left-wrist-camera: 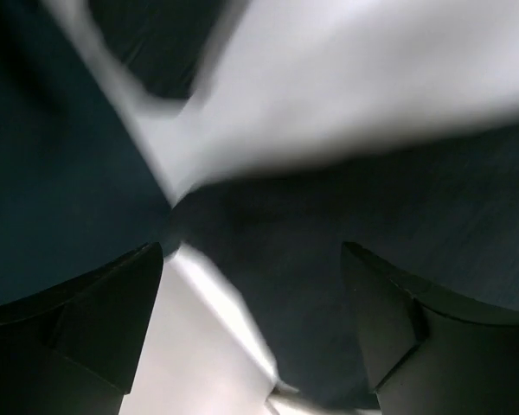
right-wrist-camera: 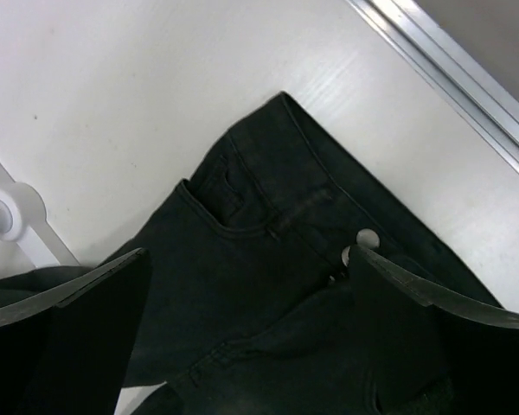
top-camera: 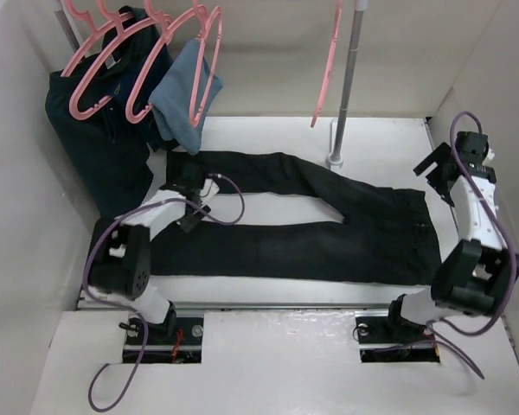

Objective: Place the trousers on the hanger
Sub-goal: Flatten out the trousers at the center of the board.

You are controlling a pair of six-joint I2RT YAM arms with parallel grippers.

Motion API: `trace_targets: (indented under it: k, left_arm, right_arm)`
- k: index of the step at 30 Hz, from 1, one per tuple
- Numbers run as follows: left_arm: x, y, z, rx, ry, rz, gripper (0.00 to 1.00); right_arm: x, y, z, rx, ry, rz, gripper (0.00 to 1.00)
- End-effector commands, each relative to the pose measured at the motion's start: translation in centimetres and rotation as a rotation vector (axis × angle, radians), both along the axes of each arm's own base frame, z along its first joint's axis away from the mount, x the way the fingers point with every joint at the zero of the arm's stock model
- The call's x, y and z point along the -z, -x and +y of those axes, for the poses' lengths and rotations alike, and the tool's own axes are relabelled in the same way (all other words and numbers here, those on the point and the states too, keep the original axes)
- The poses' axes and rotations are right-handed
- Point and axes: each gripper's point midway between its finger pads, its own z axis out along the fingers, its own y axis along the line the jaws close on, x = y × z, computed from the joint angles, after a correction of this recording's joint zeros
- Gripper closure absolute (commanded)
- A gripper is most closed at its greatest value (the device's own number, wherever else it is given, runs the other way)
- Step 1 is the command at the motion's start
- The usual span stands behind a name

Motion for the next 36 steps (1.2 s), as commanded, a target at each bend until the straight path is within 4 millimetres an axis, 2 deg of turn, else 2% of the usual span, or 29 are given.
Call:
trace_targets:
  k: [1,2,3,4,5,6,7,10,12,14,15,18,20,22,23,24,28,29,30,31,32,33,34,35,36]
  left_arm:
    - [1.0,-3.5,-1.8,-0.063,-0.005,-0.128,0.19]
    - [1.0,-4.4,-1.4,-0.089,-0.034,-0.153,0.19]
    - [-0.5,-6.3,-1.0,-0.125,-0.075,-0.227,0.15]
    - [-0.6,-7.1,-0.9,-0.151,-0.09,-0.253,0.15]
    - [0.1,-7.7,-0.7,-0.161,-0.115,-0.249,0.15]
    - [-0.2,-8.4,-0.7,-0.171,-0.122,-0.27,0.15]
    - [-0.2,-9.4,-1.4,-0.154,-0.124,-0.278,0.14]
    - [0.1,-10.5,-1.6,-0.136,-0.131,-0.288,0.13]
    - [1.6,-10.5,-1.5,-0.132,-0.159,-0.254,0.13]
    - [2.6,-10.4,-1.5,-0.114,-0.166,-0.223,0.17]
    - [3.2,-10.4,-1.6,-0.108,-0.162,-0.209,0.22]
    - [3.4,-10.2,-2.1,-0.101,-0.128,-0.18,0.22]
    - [2.8,-10.5,-2.9,-0.096,-0.074,-0.178,0.2]
    - [0.9,-11.0,-3.7,-0.084,-0.024,-0.188,0.17]
    - [0.6,-11.2,-4.1,-0.074,-0.003,-0.185,0.16]
    - [-0.6,-12.0,-5.1,-0.051,0.047,-0.194,0.13]
    - [1.0,-12.5,-6.6,0.042,0.031,-0.102,0.11]
    - [3.3,-12.2,-6.5,0.049,0.01,-0.047,0.12]
    - [4.2,-12.0,-6.3,0.045,-0.006,-0.026,0.19]
    - [5.0,-11.9,-6.1,0.041,-0.02,-0.008,0.19]
    - [6.1,-11.2,-5.9,0.042,-0.03,0.023,0.37]
    - [6.7,-10.8,-5.6,0.038,-0.045,0.039,0.51]
    - [7.1,-10.3,-5.4,0.029,-0.045,0.05,0.66]
    - [7.5,-9.3,-5.1,0.019,-0.046,0.067,0.86]
    - [6.4,-9.0,-4.3,0.001,-0.051,0.046,1.0]
  right_arm:
    - [-0.9,-3.1,0.7,-0.12,-0.018,-0.014,0.0]
    - [-0.7,-3.7,0.2,-0.11,-0.007,-0.011,0.0]
    - [-0.1,-3.9,-0.3,-0.095,0.002,0.009,0.0]
    - [0.0,-4.5,-0.5,-0.095,0.001,0.012,0.0]
    - [1.8,-5.1,-0.7,-0.095,-0.017,0.056,0.0]
    - [2.5,-5.6,-0.8,-0.095,-0.023,0.072,0.0]
    - [4.2,-6.3,-0.7,-0.118,-0.054,0.111,0.0]
    - [7.1,-7.0,0.2,-0.151,-0.111,0.171,0.0]
    - [9.7,-7.3,0.1,-0.15,-0.131,0.217,0.0]
    - [10.5,-7.8,-0.2,-0.143,-0.129,0.234,0.0]
    - [11.8,-8.0,-0.3,-0.142,-0.139,0.259,0.0]
    - [12.7,-8.2,-0.9,-0.125,-0.123,0.284,0.05]
    - [13.1,-8.1,-1.6,-0.102,-0.094,0.302,0.08]
    - [13.5,-8.1,-2.2,-0.098,-0.074,0.325,0.14]
    - [13.5,-8.1,-2.3,-0.092,-0.066,0.329,0.21]
    - [13.9,-7.9,-2.6,-0.094,-0.055,0.344,0.23]
    - [14.0,-7.7,-3.1,-0.081,-0.052,0.356,0.23]
    - [14.0,-7.7,-3.1,-0.08,-0.052,0.356,0.23]
    - [14.0,-7.7,-3.1,-0.08,-0.052,0.356,0.23]
    - [14.0,-7.6,-3.3,-0.083,-0.039,0.363,0.25]
    - [14.4,-7.1,-3.6,-0.073,-0.045,0.374,0.29]
    - [14.4,-7.1,-3.6,-0.073,-0.046,0.374,0.41]
    - [14.6,-6.9,-4.0,-0.063,-0.048,0.374,0.47]
    - [15.1,-6.1,-4.5,-0.046,-0.049,0.39,0.55]
    - [14.8,-6.3,-4.6,-0.045,-0.042,0.375,0.64]
